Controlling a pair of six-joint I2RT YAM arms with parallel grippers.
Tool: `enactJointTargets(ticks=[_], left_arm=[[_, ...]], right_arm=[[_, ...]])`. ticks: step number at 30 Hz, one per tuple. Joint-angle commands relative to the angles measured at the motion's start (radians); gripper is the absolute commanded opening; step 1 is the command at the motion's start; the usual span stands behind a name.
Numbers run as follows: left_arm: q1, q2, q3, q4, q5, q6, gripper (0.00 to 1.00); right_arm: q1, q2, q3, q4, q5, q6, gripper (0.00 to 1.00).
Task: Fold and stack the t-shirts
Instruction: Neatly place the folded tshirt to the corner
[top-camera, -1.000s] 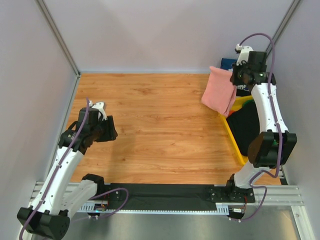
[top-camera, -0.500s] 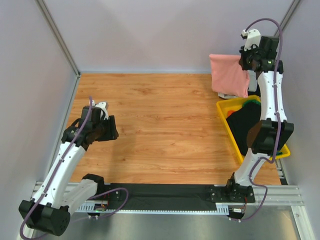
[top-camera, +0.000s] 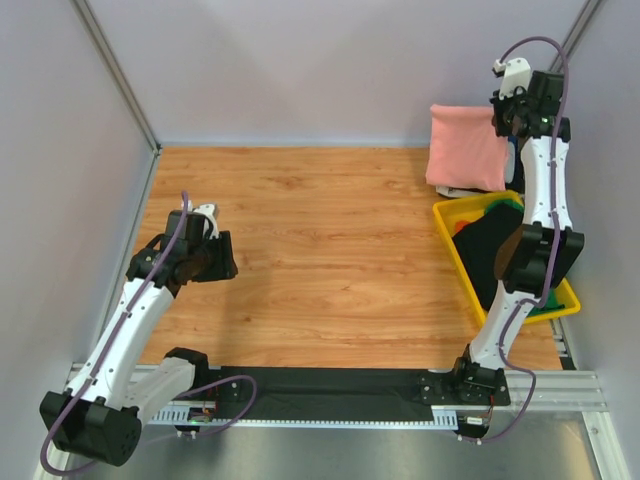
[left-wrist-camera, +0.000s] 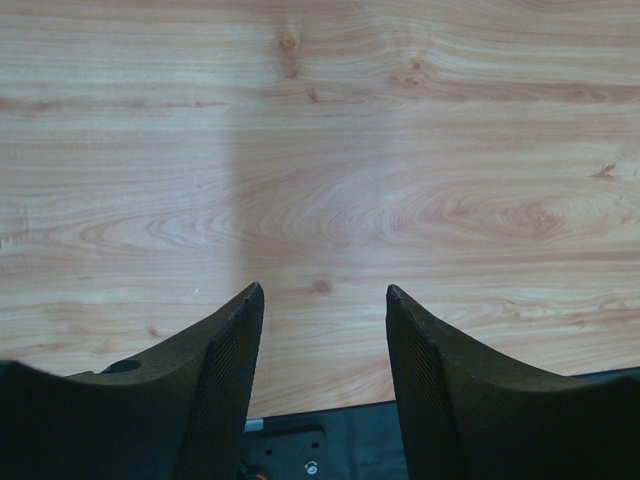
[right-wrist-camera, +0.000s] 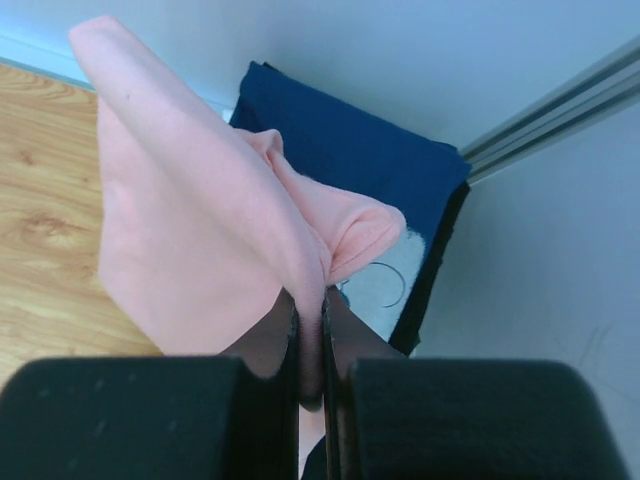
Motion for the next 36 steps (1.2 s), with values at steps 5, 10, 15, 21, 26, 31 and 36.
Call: enactJointTargets(ticks=[5, 10, 15, 21, 26, 31, 36], left_arm=[[-0.001, 0.007, -0.010, 0.018, 0.001, -0.009, 0.59], [-0.001, 0.015, -0.008, 0.015, -0.003, -0.011, 0.59], [-0.001, 0.024, -0.008, 0.015, -0.006, -0.012, 0.59], [-0.001, 0.038, -0.007, 0.010, -0.010, -0.012, 0.59], [-0.001, 0.036, -0.007, 0.008, -0.016, -0.015, 0.59], [-0.001, 0.041, -0.007, 0.007, -0.023, -0.019, 0.59], [-0.001, 0.050, -0.007, 0.007, -0.020, -0.017, 0.59]], right_arm=[[-0.048, 0.038, 0.044, 0.226, 0.006, -0.016, 0.00], [-0.063, 0.139, 0.096, 0.251, 0.000, 0.003, 0.00], [-0.078, 0.203, 0.120, 0.316, 0.034, 0.022, 0.00], [-0.085, 0.283, 0.172, 0.427, 0.117, 0.074, 0.00], [-0.083, 0.363, 0.190, 0.528, 0.147, 0.108, 0.00], [-0.077, 0.450, 0.257, 0.562, 0.175, 0.126, 0.00], [-0.077, 0.524, 0.273, 0.603, 0.216, 0.137, 0.01]])
